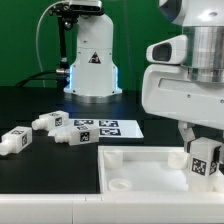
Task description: Assemble square table
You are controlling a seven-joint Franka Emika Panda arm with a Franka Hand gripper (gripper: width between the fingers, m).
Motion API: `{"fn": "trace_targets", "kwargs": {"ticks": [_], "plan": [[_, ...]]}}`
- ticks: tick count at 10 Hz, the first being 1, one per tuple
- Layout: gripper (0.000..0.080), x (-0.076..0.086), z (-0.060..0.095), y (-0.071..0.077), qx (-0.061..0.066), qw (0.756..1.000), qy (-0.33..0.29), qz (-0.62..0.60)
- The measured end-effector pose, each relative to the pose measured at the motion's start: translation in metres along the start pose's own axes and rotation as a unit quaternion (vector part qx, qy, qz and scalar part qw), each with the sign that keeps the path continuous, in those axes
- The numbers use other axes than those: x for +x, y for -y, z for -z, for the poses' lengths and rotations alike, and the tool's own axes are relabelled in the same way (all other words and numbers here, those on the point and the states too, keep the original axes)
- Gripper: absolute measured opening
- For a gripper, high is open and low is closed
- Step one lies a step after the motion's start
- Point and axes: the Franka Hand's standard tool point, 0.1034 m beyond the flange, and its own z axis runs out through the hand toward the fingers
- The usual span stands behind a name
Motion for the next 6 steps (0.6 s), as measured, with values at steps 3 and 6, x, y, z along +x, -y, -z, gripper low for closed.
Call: {"fn": "trace_targets", "kwargs": {"ticks": [3,6], "plan": [[0.0284,-0.0006,-0.0002,0.0,0.003,0.977,0.013,-0.213],[0.0284,-0.0017,-0.0004,0.001,0.003,0.919,0.017,-0.393]]}}
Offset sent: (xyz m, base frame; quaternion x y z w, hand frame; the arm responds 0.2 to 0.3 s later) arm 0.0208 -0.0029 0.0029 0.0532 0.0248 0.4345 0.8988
